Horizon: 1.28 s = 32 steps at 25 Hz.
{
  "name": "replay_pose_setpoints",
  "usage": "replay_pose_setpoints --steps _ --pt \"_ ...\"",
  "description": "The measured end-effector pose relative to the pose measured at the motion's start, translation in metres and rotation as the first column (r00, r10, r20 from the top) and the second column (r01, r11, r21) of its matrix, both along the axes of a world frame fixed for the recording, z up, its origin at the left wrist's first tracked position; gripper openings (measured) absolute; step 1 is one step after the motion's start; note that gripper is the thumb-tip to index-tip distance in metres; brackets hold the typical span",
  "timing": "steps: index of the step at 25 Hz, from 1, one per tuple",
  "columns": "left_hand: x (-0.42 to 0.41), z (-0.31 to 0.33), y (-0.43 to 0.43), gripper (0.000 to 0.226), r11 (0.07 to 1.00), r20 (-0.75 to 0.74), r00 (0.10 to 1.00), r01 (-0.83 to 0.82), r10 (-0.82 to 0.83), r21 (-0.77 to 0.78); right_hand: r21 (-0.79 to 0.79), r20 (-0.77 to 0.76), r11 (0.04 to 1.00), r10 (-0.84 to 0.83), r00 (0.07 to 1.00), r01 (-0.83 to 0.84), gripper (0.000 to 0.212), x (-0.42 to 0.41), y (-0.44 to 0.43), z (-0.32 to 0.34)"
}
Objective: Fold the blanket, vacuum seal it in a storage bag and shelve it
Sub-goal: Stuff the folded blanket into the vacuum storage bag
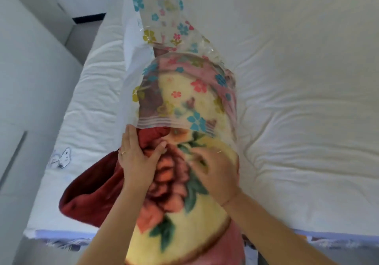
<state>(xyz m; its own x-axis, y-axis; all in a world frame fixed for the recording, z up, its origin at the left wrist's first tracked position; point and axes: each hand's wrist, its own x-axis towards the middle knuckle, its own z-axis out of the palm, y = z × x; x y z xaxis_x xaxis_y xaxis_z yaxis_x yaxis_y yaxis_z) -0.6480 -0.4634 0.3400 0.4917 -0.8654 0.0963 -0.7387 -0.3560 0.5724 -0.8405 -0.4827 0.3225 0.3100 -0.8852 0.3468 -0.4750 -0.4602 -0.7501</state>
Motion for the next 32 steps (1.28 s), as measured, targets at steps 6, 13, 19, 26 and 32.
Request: replay_pose_setpoints --steps 6,13,19,26,32 --pt "-0.026 -0.041 0.026 0.104 0.999 0.148 0.988 0.039 -0.041 0.018 -0.394 -0.246 0.909 -0.250 0.936 0.139 0.030 0.001 -0.048 -0.002" --pt "-0.026 -0.077 0.040 0.099 1.000 0.111 0.994 0.014 -0.013 -0.003 -0.340 -0.114 0.939 -0.087 0.990 0.044 0.025 0.001 0.036 -0.026" --pt "-0.010 -0.070 0.094 0.078 0.965 0.028 0.997 0.075 -0.070 -0.253 -0.296 -0.219 0.953 -0.003 0.976 -0.064 0.019 0.009 0.094 -0.061" --pt "0.007 -0.042 0.082 0.046 0.946 0.107 0.970 0.237 -0.218 -0.222 -0.243 -0.192 0.970 -0.053 0.980 0.005 0.024 0.013 0.067 -0.071" --pt "-0.001 -0.032 0.118 0.028 0.949 -0.280 0.942 -0.244 0.184 -0.199 -0.304 -0.246 0.948 0.015 0.969 -0.092 0.015 -0.011 0.069 -0.073"
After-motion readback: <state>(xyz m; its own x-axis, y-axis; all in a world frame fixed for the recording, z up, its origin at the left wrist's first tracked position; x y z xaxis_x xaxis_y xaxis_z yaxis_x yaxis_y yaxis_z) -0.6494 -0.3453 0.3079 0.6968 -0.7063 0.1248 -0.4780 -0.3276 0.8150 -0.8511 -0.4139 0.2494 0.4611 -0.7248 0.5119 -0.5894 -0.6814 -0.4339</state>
